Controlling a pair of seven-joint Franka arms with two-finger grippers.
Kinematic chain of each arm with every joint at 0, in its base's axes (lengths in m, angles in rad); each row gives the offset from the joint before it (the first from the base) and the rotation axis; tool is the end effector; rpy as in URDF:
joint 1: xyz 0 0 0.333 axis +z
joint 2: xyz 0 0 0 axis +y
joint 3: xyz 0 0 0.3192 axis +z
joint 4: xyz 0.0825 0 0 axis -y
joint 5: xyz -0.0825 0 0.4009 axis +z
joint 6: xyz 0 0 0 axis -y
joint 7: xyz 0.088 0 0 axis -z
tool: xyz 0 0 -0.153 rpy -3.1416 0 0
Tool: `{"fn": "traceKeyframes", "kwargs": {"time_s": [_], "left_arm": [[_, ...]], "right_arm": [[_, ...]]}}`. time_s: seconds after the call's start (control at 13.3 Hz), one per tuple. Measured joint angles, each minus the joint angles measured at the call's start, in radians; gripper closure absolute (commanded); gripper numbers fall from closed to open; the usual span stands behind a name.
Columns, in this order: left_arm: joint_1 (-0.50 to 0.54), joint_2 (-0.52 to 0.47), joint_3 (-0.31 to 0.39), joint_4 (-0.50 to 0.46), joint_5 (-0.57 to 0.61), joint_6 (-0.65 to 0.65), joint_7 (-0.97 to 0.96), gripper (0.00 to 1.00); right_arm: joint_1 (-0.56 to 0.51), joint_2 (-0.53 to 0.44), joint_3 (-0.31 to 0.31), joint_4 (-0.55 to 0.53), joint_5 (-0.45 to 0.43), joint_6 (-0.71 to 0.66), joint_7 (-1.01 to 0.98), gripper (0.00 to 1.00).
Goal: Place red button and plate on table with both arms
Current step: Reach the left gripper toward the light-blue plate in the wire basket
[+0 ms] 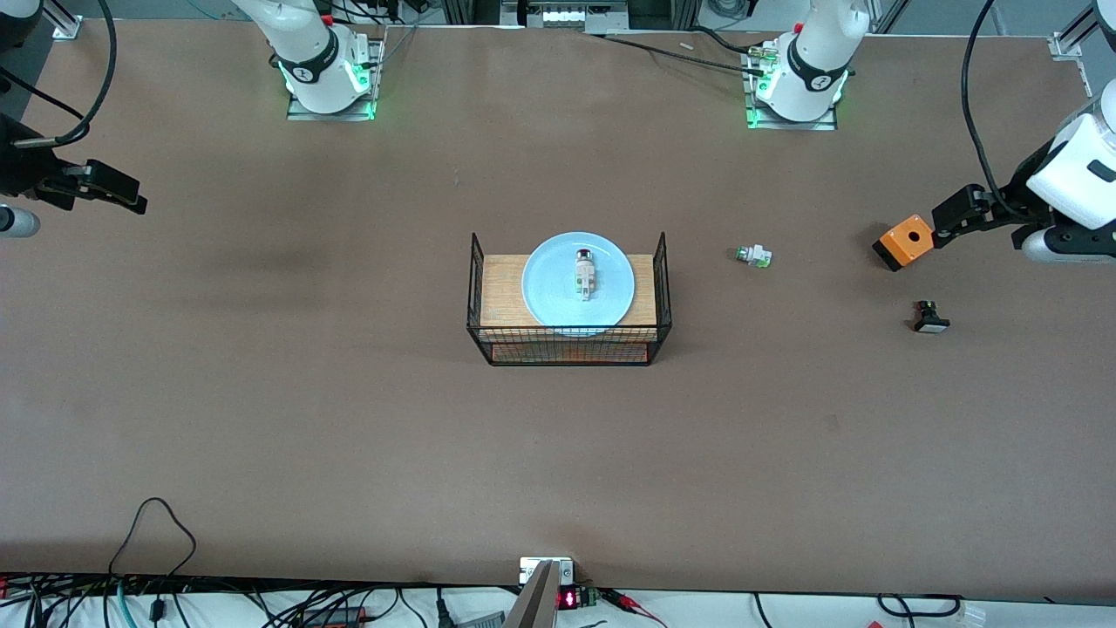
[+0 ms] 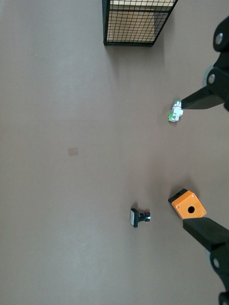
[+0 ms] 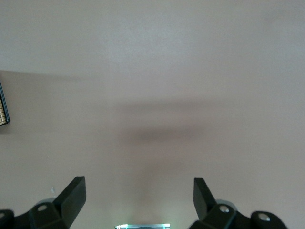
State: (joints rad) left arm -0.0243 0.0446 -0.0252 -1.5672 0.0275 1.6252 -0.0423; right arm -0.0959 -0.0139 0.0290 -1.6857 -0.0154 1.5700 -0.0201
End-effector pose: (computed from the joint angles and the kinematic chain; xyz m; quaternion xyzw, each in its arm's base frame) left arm 0.5901 -0.0249 0.5625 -0.9999 0.0042 -0.0073 0.0128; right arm 0.5558 -0.0395 0.5338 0.9984 -0.0230 -0.0512 0.0057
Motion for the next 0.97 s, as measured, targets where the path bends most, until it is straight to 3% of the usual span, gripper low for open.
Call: {"fn": "traceKeyframes", "kwargs": {"time_s": [0.53, 0.97], "left_arm": [[-0.004, -0.001, -0.003, 0.003, -0.002, -0.024, 0.000, 0.00], [-0.075, 0.052, -0.100, -0.002, -0.104, -0.042, -0.080, 0.00]], "right_arm": [[0.000, 0.002, 0.000, 0.000, 0.000, 0.000, 0.000, 0.00], [-0.001, 0.003, 0.000, 0.000, 0.000, 0.000, 0.000, 0.00]]}}
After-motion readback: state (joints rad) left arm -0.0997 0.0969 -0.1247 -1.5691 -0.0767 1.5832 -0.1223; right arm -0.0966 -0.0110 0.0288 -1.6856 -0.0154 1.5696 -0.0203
